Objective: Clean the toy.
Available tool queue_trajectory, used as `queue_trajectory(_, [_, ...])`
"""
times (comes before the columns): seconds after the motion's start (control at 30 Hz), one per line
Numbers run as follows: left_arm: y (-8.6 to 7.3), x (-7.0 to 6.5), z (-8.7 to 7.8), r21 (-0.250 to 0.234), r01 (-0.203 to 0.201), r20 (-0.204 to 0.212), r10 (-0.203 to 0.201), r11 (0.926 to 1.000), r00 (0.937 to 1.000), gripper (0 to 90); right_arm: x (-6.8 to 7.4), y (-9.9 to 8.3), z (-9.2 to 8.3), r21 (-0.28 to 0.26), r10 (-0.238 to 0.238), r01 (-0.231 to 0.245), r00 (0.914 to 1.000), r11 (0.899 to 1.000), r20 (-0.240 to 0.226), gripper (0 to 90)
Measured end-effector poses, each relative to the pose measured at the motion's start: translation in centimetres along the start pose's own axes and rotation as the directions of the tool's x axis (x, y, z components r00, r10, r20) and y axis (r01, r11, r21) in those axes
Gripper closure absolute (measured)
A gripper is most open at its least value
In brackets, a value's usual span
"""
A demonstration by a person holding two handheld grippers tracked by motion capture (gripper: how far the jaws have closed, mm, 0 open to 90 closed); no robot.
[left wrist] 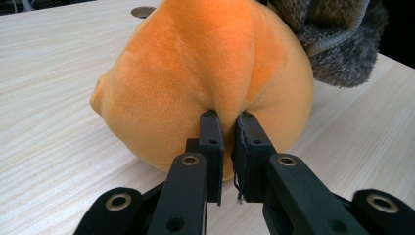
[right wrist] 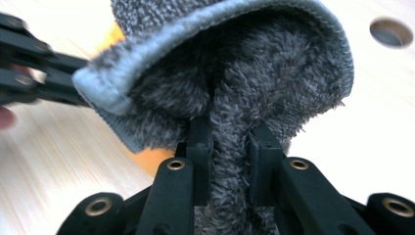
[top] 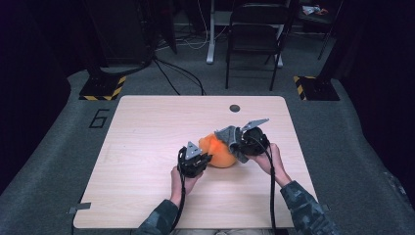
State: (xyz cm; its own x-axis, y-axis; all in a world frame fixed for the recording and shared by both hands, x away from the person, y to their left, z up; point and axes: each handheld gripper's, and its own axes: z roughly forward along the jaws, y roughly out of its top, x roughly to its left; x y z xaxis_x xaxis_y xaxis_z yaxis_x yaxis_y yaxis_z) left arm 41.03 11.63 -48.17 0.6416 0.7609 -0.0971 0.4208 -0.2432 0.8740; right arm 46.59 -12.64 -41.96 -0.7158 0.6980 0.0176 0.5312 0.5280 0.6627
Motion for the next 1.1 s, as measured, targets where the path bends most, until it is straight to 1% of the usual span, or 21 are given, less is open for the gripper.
queue_trajectory(0.03, [0.0, 0.0, 0.0, 0.0, -0.002, 0.0, 0.002, 1.0, 1.0, 82.9, -0.3, -0.1, 0.2, 0.01, -0.001, 0.001, 1.0, 1.0, 0.009, 75.2])
queue_trajectory(0.07, [0.0, 0.0, 0.0, 0.0, 0.0, 0.001, 0.0, 1.0, 1.0, 83.0, -0.4, -0.3, 0.4, 0.017, 0.015, -0.015, 0.9998, 1.0, 0.01, 75.2])
queue_trajectory(0.1, [0.0, 0.0, 0.0, 0.0, -0.001, 0.0, 0.001, 1.0, 1.0, 82.9, -0.7, -0.5, 0.6, 0.037, 0.019, -0.02, 0.9996, 0.999, 0.02, 75.2])
queue_trajectory(0.2, [0.0, 0.0, 0.0, 0.001, -0.002, 0.0, 0.002, 1.0, 1.0, 82.9, -1.4, -1.0, 1.3, 0.07, 0.036, -0.038, 0.9989, 0.997, 0.03, 75.1])
queue_trajectory(0.33, [0.0, 0.1, 0.0, -0.003, 0.004, 0.0, -0.004, 1.0, 1.0, 82.8, -2.2, -1.8, 2.7, 0.129, 0.04, -0.049, 0.9966, 0.99, 0.073, 74.9])
queue_trajectory(0.43, [0.0, 0.1, 0.1, -0.005, 0.011, 0.002, -0.011, 0.9999, 0.9999, 82.6, -2.5, -2.3, 3.5, 0.158, 0.045, -0.057, 0.9959, 0.986, 0.079, 74.9])
queue_trajectory(0.47, [0.0, 0.1, 0.1, -0.008, 0.011, -0.006, -0.011, 0.9999, 0.9999, 82.6, -2.5, -2.4, 3.6, 0.166, 0.048, -0.061, 0.9958, 0.984, 0.078, 74.9])
queue_trajectory(0.6, [0.0, 0.2, 0.0, -0.005, 0.015, -0.011, -0.015, 0.9999, 0.9998, 82.4, -2.6, -2.1, 3.0, 0.151, 0.053, -0.065, 0.9951, 0.986, 0.083, 75.1])
queue_trajectory(0.63, [0.0, 0.2, 0.0, -0.006, 0.019, -0.012, -0.019, 0.9998, 0.9997, 82.3, -2.6, -1.9, 2.6, 0.135, 0.044, -0.056, 0.9948, 0.989, 0.093, 75.2])
queue_trajectory(0.7, [0.0, 0.3, -0.1, -0.004, 0.026, -0.008, -0.026, 0.9997, 0.9996, 82.3, -2.5, -1.3, 1.2, 0.095, 0.042, -0.05, 0.9961, 0.994, 0.077, 75.2])
queue_trajectory(0.73, [0.0, 0.3, 0.0, -0.005, 0.026, -0.008, -0.026, 0.9997, 0.9996, 82.3, -2.3, -1.0, 0.6, 0.062, 0.041, -0.047, 0.9954, 0.997, 0.086, 75.2])
queue_trajectory(0.77, [0.0, 0.3, 0.0, -0.008, 0.026, -0.011, -0.026, 0.9996, 0.9996, 82.3, -2.2, -0.6, -0.2, 0.04, 0.033, -0.036, 0.9968, 0.999, 0.073, 75.2])
queue_trajectory(0.8, [0.0, 0.2, 0.0, -0.009, 0.025, -0.013, -0.025, 0.9997, 0.9996, 82.2, -1.9, -0.4, -0.8, 0.016, 0.043, -0.044, 0.9967, 0.999, 0.069, 75.2])
queue_trajectory(0.83, [0.0, 0.2, 0.0, -0.009, 0.023, -0.013, -0.023, 0.9997, 0.9997, 82.2, -1.6, 0.0, -1.7, -0.016, 0.038, -0.037, 0.9979, 0.999, 0.052, 75.2])
queue_trajectory(0.87, [0.0, 0.2, 0.0, -0.009, 0.023, -0.012, -0.023, 0.9997, 0.9997, 82.1, -1.2, 0.3, -2.2, -0.035, 0.02, -0.018, 0.9989, 0.999, 0.041, 75.2])
queue_trajectory(0.93, [0.0, 0.3, 0.0, -0.011, 0.021, -0.016, -0.022, 0.9997, 0.9996, 82.0, -0.3, 0.8, -2.8, -0.053, -0.01, 0.011, 0.9997, 0.999, 0.02, 75.2])
queue_trajectory(0.97, [0.0, 0.3, -0.1, -0.003, 0.021, -0.01, -0.021, 0.9998, 0.9997, 81.8, 0.2, 0.9, -2.7, -0.045, -0.027, 0.028, 0.9995, 0.999, 0.015, 75.2])
queue_trajectory(1.0, [0.0, 0.4, 0.0, -0.009, 0.021, -0.015, -0.021, 0.9997, 0.9997, 81.8, 0.5, 1.0, -2.5, -0.032, -0.039, 0.039, 0.9992, 0.999, 0.006, 75.2])
queue_trajectory(1.03, [0.0, 0.4, 0.0, -0.009, 0.023, -0.015, -0.023, 0.9997, 0.9996, 81.8, 0.9, 1.0, -2.1, -0.009, -0.049, 0.049, 0.9986, 0.999, -0.018, 75.1])
queue_trajectory(1.07, [0.0, 0.4, 0.0, -0.01, 0.024, -0.015, -0.024, 0.9997, 0.9996, 81.7, 1.2, 1.0, -1.7, 0.002, -0.058, 0.058, 0.9982, 0.998, -0.016, 75.1])
queue_trajectory(1.1, [0.0, 0.4, 0.0, -0.01, 0.025, -0.014, -0.025, 0.9996, 0.9996, 81.5, 1.6, 0.9, -1.2, 0.01, -0.056, 0.056, 0.9984, 0.998, 0.003, 75.1])
